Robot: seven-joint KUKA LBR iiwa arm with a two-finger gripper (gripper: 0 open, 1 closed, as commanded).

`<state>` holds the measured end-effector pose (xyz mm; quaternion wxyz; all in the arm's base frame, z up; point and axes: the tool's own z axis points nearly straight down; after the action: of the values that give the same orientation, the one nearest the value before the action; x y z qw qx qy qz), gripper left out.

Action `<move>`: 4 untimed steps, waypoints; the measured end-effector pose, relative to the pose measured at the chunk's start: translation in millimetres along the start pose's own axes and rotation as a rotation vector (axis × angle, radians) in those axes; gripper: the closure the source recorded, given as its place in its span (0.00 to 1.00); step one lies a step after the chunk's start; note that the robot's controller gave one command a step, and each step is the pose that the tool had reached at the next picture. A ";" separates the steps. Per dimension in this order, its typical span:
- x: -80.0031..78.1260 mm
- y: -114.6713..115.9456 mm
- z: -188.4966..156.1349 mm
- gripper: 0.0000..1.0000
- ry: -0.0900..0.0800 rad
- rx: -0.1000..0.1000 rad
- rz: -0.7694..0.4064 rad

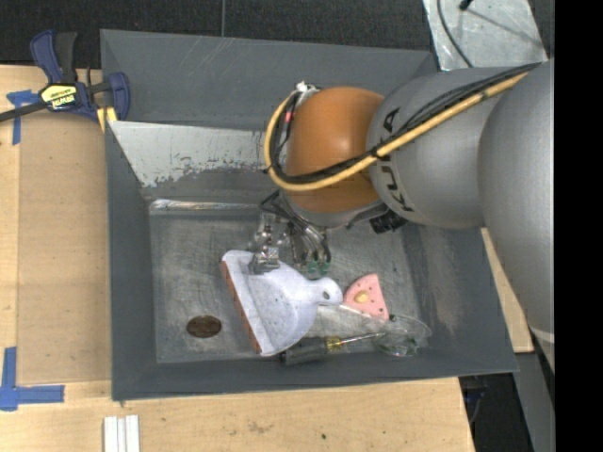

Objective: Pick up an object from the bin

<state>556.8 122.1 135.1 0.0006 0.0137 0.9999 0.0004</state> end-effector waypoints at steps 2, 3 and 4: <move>-13.4 -19.9 49.2 1.00 -0.002 -0.001 0.042; -13.1 -20.0 49.6 0.00 -0.001 0.000 0.042; -13.4 -20.1 49.3 1.00 -0.002 -0.001 0.043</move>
Offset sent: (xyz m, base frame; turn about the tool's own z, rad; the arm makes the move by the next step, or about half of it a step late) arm 0.0000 0.0000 0.0000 0.0000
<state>569.7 101.7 85.8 0.0017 0.0354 0.9994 0.0007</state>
